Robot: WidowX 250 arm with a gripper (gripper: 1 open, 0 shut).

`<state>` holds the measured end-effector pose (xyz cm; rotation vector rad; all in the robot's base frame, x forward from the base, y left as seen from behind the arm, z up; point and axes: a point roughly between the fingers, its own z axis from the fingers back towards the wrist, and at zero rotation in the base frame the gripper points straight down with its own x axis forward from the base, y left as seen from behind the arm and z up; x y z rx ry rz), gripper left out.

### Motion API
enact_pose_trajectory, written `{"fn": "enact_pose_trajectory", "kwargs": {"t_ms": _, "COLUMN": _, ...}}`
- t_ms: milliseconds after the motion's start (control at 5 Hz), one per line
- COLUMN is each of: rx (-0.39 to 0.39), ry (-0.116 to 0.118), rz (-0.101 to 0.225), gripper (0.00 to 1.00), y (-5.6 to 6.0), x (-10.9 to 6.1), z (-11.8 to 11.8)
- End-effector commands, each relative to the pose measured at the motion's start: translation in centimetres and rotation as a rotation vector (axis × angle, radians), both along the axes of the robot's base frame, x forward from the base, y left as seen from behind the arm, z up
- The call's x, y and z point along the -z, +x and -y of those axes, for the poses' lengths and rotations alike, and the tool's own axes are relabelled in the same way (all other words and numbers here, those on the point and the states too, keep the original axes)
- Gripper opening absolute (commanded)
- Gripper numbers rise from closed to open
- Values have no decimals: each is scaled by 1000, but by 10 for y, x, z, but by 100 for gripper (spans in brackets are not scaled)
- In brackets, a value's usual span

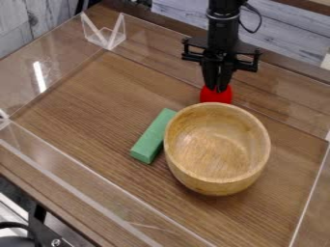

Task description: Move the red object to the left side of the table

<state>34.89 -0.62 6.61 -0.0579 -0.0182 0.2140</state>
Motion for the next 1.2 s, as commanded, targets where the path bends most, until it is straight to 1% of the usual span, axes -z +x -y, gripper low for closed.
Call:
{"fn": "enact_pose_trajectory", "kwargs": {"t_ms": 0, "rx": -15, "ry": -7, "rz": 78, "gripper": 0, "y": 6, "x": -33, "z": -10}}
{"fn": "enact_pose_trajectory", "kwargs": {"t_ms": 200, "rx": -26, "ry": -20, "rz": 128, "gripper": 0, "y": 2, "x": -60, "z": -19}}
{"fn": "enact_pose_trajectory", "kwargs": {"t_ms": 400, "rx": -56, "ry": -31, "rz": 170, "gripper": 0, "y": -2, "x": -86, "z": -38}}
{"fn": "enact_pose_trajectory", "kwargs": {"t_ms": 600, "rx": -60, "ry": -22, "rz": 148, "gripper": 100, "y": 3, "x": -68, "z": -32}}
{"fn": "enact_pose_trajectory", "kwargs": {"t_ms": 800, "rx": -67, "ry": -18, "rz": 117, "gripper": 100, "y": 9, "x": -49, "z": -26}}
{"fn": "enact_pose_trajectory", "kwargs": {"t_ms": 1000, "rx": -55, "ry": -17, "rz": 88, "gripper": 100, "y": 12, "x": -29, "z": -15}}
